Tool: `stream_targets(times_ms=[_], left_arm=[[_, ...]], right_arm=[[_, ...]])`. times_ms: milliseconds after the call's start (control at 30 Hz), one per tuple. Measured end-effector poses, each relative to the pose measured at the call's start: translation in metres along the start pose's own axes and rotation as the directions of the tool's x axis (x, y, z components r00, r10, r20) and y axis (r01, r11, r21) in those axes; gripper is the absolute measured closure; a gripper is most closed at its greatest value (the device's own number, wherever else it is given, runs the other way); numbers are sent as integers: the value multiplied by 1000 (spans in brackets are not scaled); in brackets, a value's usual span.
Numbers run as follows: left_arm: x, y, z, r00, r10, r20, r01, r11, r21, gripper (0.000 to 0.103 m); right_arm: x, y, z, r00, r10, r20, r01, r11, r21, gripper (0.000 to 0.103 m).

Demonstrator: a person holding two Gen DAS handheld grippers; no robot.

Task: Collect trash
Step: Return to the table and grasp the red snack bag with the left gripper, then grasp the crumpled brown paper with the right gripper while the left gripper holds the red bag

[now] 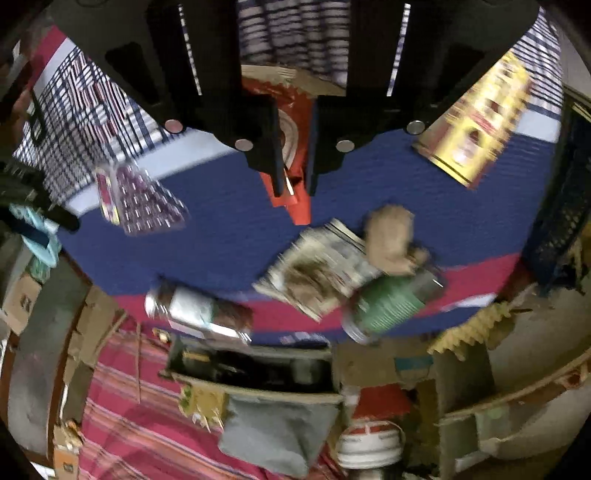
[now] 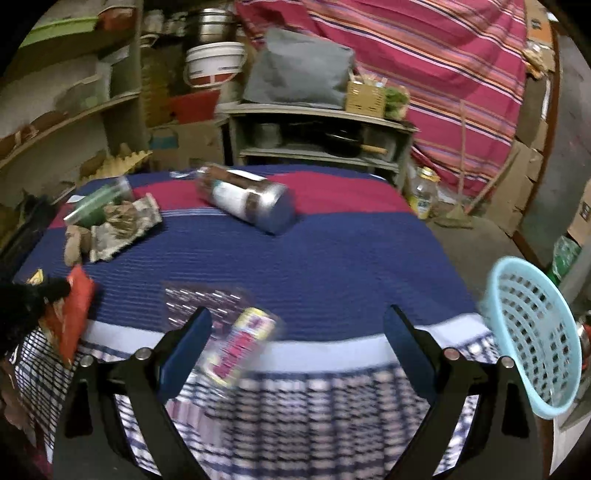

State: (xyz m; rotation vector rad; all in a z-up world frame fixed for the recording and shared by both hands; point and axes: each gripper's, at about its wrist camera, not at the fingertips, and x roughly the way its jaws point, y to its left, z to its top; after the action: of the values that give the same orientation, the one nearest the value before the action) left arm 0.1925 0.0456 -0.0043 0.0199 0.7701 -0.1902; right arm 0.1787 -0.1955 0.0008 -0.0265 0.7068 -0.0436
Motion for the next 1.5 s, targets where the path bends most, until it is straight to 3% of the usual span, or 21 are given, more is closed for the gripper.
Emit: stream_targets(times_ms=[133,233,400,867,933,1000,1133,1300,1500], left_arm=[[-13,25,18,998,40,48,-40,999,-4,93],[-16,48,32,995,73,69,-71,997,-20,103],[-14,76,43,992,91,85,-86,995,-57,103],[3,115,25,989,140,44,-137,989,-64,103],[5,119,24,991,130,29,-128,988,-82,94],[6,122,23,991,129,26,-125,987,-103,71],[6,122,22,992,121,27,-117,986,-118,56],[6,112,21,994,107,26,-103,987,-126,32],[10,87,20,998,68,13,-67,994,-87,18]], right_arm=[[10,35,13,999,34,12,-34,999,-33,11],[16,61,24,997,70,19,-68,996,-58,11],[33,108,41,995,96,24,-92,988,-122,11],[92,173,70,985,165,-56,-173,970,-172,15],[99,177,71,982,174,-78,-185,968,-171,26],[107,180,71,975,195,-110,-212,963,-168,39],[114,179,70,959,246,-139,-267,950,-163,74],[103,169,67,966,242,-94,-256,948,-189,75],[77,137,72,977,212,-33,-214,960,-178,75]])
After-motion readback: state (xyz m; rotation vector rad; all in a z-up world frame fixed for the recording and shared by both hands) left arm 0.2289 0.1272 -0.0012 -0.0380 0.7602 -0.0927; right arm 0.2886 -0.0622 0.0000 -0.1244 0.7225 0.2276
